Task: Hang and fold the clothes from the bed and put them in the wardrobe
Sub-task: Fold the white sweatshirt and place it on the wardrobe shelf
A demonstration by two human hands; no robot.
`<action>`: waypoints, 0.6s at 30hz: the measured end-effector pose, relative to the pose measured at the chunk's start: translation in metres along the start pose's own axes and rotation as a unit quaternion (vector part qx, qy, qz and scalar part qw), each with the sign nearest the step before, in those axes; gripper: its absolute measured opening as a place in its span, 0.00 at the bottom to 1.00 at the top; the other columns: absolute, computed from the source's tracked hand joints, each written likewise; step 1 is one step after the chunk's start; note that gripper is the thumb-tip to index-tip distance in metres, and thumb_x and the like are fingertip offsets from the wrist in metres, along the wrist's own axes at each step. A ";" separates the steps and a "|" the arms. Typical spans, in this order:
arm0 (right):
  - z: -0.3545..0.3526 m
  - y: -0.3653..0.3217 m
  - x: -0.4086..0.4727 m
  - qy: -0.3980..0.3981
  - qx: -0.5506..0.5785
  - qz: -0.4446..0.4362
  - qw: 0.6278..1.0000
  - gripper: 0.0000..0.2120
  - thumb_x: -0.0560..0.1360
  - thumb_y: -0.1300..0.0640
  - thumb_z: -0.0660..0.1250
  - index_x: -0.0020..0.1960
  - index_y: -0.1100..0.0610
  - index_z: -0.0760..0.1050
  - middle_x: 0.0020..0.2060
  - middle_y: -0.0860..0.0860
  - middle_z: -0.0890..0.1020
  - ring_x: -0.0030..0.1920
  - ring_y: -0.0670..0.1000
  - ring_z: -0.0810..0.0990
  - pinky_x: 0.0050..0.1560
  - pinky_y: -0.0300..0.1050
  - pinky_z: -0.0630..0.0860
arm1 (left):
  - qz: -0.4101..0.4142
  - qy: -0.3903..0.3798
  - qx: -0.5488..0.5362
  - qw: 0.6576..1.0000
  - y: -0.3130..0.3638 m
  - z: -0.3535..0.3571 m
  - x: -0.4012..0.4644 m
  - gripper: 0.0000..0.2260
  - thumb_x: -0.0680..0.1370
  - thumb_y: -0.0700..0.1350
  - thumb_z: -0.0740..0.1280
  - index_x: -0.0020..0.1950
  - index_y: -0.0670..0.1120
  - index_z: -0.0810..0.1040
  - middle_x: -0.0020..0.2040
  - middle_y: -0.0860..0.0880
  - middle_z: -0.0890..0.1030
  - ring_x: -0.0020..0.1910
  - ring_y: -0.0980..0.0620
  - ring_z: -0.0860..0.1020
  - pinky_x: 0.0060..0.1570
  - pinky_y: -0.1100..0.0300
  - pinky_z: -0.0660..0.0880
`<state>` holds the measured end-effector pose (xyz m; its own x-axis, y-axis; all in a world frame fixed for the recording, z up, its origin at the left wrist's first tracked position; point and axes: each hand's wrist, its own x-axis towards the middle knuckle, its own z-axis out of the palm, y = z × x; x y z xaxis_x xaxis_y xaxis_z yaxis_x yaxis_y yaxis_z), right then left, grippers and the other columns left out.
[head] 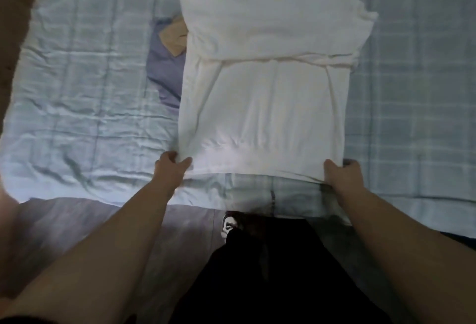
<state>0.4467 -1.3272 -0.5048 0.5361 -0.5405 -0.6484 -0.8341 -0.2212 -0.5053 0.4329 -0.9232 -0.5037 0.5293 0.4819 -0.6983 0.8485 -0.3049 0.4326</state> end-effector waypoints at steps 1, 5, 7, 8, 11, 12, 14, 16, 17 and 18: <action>-0.001 -0.001 -0.002 -0.010 -0.012 0.029 0.999 0.25 0.74 0.55 0.70 0.67 0.67 0.72 0.61 0.64 0.79 0.60 0.62 0.78 0.59 0.49 0.74 | -0.003 -0.014 -0.030 0.999 0.001 0.002 0.000 0.26 0.71 0.55 0.74 0.63 0.44 0.73 0.54 0.45 0.80 0.43 0.45 0.80 0.32 0.58 0.76; -0.012 0.004 0.005 -0.043 0.014 0.049 0.998 0.27 0.65 0.53 0.70 0.61 0.64 0.77 0.55 0.64 0.81 0.55 0.65 0.80 0.58 0.63 0.78 | -0.018 -0.070 -0.122 0.990 0.000 0.007 0.000 0.14 0.79 0.45 0.67 0.61 0.38 0.77 0.45 0.43 0.79 0.34 0.49 0.76 0.24 0.64 0.71; -0.026 -0.003 -0.004 -0.050 0.046 0.051 0.996 0.26 0.67 0.55 0.68 0.63 0.63 0.75 0.50 0.62 0.80 0.54 0.63 0.79 0.57 0.67 0.77 | -0.054 -0.111 -0.204 0.971 -0.002 -0.002 -0.009 0.14 0.80 0.45 0.66 0.63 0.39 0.75 0.53 0.42 0.80 0.44 0.45 0.81 0.32 0.60 0.77; -0.035 -0.011 -0.015 -0.058 0.069 0.049 0.995 0.23 0.72 0.58 0.68 0.65 0.64 0.73 0.48 0.60 0.79 0.53 0.62 0.78 0.58 0.67 0.77 | -0.072 -0.122 -0.240 0.960 -0.003 -0.009 -0.015 0.13 0.80 0.44 0.66 0.63 0.40 0.75 0.56 0.41 0.80 0.49 0.43 0.81 0.35 0.58 0.80; -0.062 -0.025 -0.038 -0.062 0.138 0.038 0.988 0.16 0.79 0.62 0.65 0.65 0.64 0.73 0.55 0.62 0.78 0.47 0.57 0.78 0.55 0.61 0.79 | -0.101 -0.147 -0.308 0.935 -0.001 -0.036 -0.045 0.13 0.81 0.40 0.65 0.64 0.38 0.74 0.56 0.40 0.80 0.48 0.42 0.82 0.36 0.56 0.83; -0.072 -0.027 -0.046 -0.071 0.163 0.036 0.983 0.14 0.79 0.62 0.64 0.64 0.63 0.73 0.57 0.63 0.77 0.45 0.55 0.78 0.50 0.56 0.82 | -0.106 -0.155 -0.321 0.928 0.002 -0.047 -0.057 0.13 0.81 0.40 0.65 0.64 0.37 0.73 0.55 0.40 0.80 0.47 0.43 0.81 0.35 0.56 0.82; -0.090 -0.030 -0.070 -0.092 0.212 0.036 0.972 0.12 0.81 0.64 0.62 0.64 0.63 0.71 0.57 0.62 0.75 0.45 0.53 0.78 0.36 0.46 0.83 | -0.101 -0.172 -0.343 0.918 0.004 -0.069 -0.080 0.13 0.81 0.38 0.64 0.65 0.36 0.72 0.53 0.40 0.80 0.47 0.44 0.80 0.33 0.57 0.82; -0.106 -0.027 -0.093 -0.096 0.251 0.037 0.962 0.16 0.81 0.66 0.60 0.68 0.66 0.68 0.59 0.62 0.73 0.46 0.54 0.77 0.31 0.43 0.82 | -0.086 -0.179 -0.348 0.916 0.008 -0.090 -0.103 0.12 0.81 0.37 0.63 0.63 0.36 0.72 0.52 0.40 0.80 0.47 0.44 0.80 0.36 0.56 0.83; -0.113 -0.024 -0.106 -0.093 0.261 0.040 0.960 0.16 0.81 0.67 0.59 0.69 0.66 0.67 0.60 0.62 0.72 0.46 0.54 0.77 0.30 0.43 0.81 | -0.078 -0.184 -0.346 0.917 0.009 -0.099 -0.112 0.12 0.81 0.36 0.63 0.63 0.35 0.72 0.52 0.40 0.80 0.48 0.43 0.80 0.39 0.55 0.83; -0.120 -0.019 -0.119 -0.094 0.266 0.042 0.958 0.17 0.81 0.68 0.58 0.70 0.67 0.67 0.60 0.63 0.72 0.45 0.54 0.77 0.28 0.42 0.81 | -0.071 -0.189 -0.337 0.920 0.009 -0.108 -0.122 0.12 0.80 0.36 0.64 0.63 0.34 0.73 0.54 0.39 0.80 0.50 0.42 0.80 0.42 0.53 0.83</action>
<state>0.3833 -1.3558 -0.3491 0.5250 -0.3720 -0.7655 -0.7176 0.2900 -0.6332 0.3765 -0.8956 -0.3529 0.4815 0.1192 -0.8683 0.7861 0.3793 0.4880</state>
